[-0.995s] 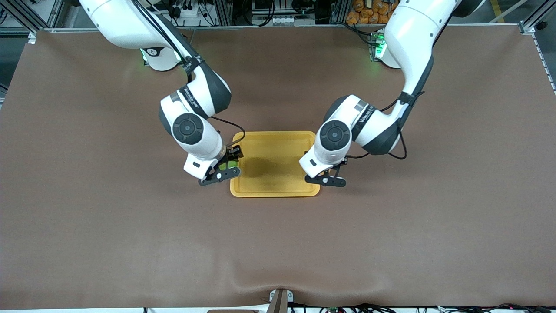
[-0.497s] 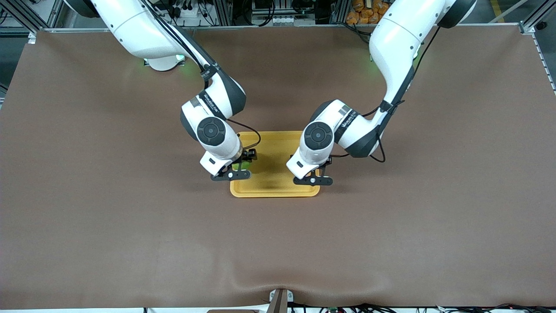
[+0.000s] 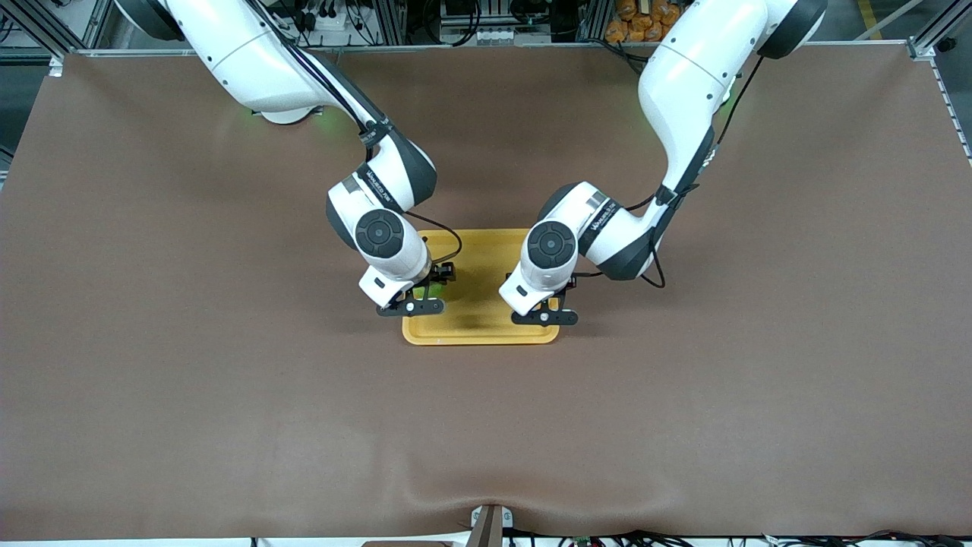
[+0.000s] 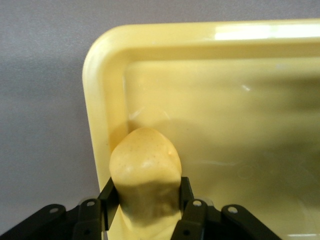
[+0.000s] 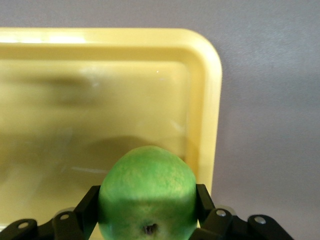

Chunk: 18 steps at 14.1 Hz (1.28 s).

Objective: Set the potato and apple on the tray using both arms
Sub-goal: 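Carry the apple with the right gripper while the left gripper carries the potato, then open both grippers to release the apple and potato onto the tray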

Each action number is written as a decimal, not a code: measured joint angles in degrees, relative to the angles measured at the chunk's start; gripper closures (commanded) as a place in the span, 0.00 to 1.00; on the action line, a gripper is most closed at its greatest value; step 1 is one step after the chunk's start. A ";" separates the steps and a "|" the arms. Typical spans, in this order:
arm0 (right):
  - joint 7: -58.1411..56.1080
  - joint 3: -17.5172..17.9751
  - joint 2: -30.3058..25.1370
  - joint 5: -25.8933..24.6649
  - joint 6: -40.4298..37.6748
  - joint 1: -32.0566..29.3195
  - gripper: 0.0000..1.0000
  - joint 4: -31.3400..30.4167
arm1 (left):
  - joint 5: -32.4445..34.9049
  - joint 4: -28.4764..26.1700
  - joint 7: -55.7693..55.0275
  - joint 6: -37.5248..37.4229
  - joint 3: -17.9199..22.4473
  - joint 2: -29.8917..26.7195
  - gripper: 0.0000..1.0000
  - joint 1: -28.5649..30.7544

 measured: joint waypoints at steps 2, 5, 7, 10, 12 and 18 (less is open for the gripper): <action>1.09 0.01 0.40 0.00 0.61 0.57 0.92 0.00 | 0.00 0.00 0.00 0.31 0.00 0.21 0.00 -0.09; 1.45 0.00 0.99 0.00 0.92 0.88 0.54 0.00 | 0.00 0.12 0.00 0.53 0.00 0.22 0.00 -0.09; 1.45 -0.01 1.44 0.00 1.25 0.88 0.00 0.00 | 0.00 0.82 0.00 0.67 0.06 0.15 0.00 -0.01; 1.46 -0.02 1.55 0.00 1.31 0.89 0.00 0.08 | 0.00 2.30 0.00 0.62 0.43 -1.75 0.00 1.23; 1.46 -0.20 1.38 0.00 1.26 0.86 0.00 0.39 | 0.00 2.54 0.00 -0.78 0.53 -4.57 0.00 3.38; 1.42 -1.39 -5.03 0.00 -6.39 -3.92 0.00 1.94 | 0.00 2.61 2.19 -7.65 0.61 -13.07 0.00 8.99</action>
